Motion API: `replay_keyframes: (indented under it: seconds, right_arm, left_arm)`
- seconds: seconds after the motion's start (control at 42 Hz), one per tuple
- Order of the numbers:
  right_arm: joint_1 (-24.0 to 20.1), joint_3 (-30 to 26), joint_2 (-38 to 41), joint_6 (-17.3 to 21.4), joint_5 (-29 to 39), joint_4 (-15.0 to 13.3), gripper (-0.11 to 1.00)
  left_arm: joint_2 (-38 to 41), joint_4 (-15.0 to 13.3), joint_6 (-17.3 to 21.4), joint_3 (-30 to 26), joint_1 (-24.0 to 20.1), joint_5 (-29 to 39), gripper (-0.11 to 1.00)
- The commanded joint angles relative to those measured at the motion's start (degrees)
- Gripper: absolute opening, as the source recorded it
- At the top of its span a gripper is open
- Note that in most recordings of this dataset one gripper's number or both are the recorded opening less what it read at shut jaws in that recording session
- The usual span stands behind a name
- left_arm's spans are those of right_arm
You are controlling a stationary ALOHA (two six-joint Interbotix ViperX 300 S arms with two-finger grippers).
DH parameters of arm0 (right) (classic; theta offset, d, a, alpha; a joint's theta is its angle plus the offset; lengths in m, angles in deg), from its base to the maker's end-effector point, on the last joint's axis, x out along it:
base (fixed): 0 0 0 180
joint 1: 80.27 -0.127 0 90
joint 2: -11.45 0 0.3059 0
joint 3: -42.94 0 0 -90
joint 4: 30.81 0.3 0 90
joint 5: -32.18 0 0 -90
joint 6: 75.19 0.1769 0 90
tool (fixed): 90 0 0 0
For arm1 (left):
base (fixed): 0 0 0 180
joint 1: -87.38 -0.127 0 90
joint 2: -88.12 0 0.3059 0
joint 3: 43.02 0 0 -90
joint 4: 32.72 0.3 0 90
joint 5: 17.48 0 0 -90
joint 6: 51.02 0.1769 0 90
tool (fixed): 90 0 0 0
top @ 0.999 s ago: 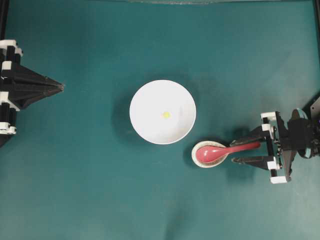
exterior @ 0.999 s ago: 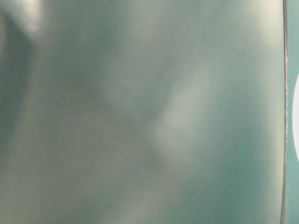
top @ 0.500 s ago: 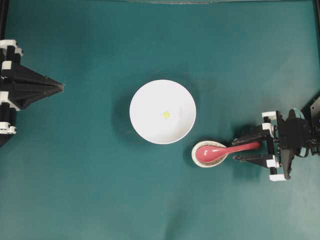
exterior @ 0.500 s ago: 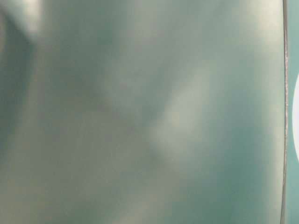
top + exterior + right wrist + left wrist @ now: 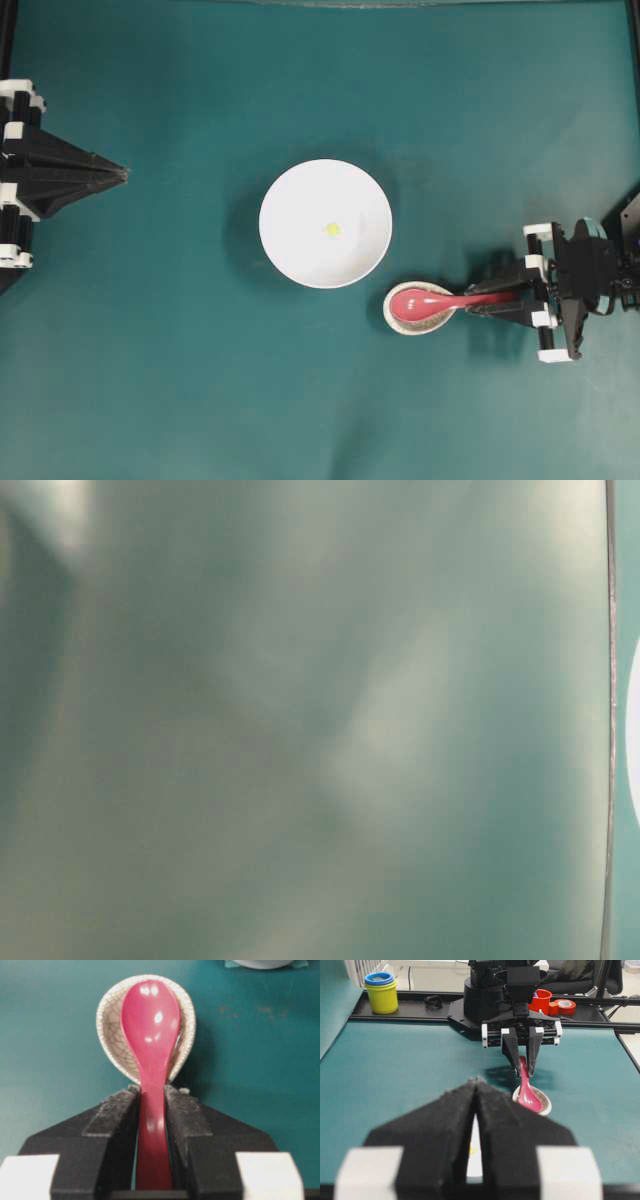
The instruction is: Scoop the yellow hexagonal prism block from the bowl with a spoon using the right arm.
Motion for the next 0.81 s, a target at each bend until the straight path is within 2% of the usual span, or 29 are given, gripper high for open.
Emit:
replay_keyframes:
  seconds: [0.0, 0.19, 0.404, 0.595, 0.785]
  right_arm:
    - [-0.2, -0.4, -0.5, 0.1, -0.9, 0.1, 0.22]
    - [-0.2, -0.9, -2.2, 0.1, -0.4, 0.1, 0.22]
    - [0.0, -0.7, -7.8, -0.3, 2.1, 0.1, 0.22]
    - [2.4, -1.2, -14.3, -1.1, 8.1, 0.1, 0.22]
    - [5.2, -3.2, -21.1, -3.9, 17.1, 0.1, 0.22]
  left_arm:
    - [0.5, 0.1, 0.1, -0.9, -0.1, -0.5, 0.0]
    - [0.4, 0.2, 0.0, -0.9, -0.1, -0.4, 0.0]
    - [0.4, 0.1, 0.0, -0.9, -0.1, -0.3, 0.0]
    - [0.5, 0.1, 0.0, -0.9, 0.0, -0.3, 0.0]
    - [0.5, 0.1, 0.0, -0.9, -0.1, -0.3, 0.0]
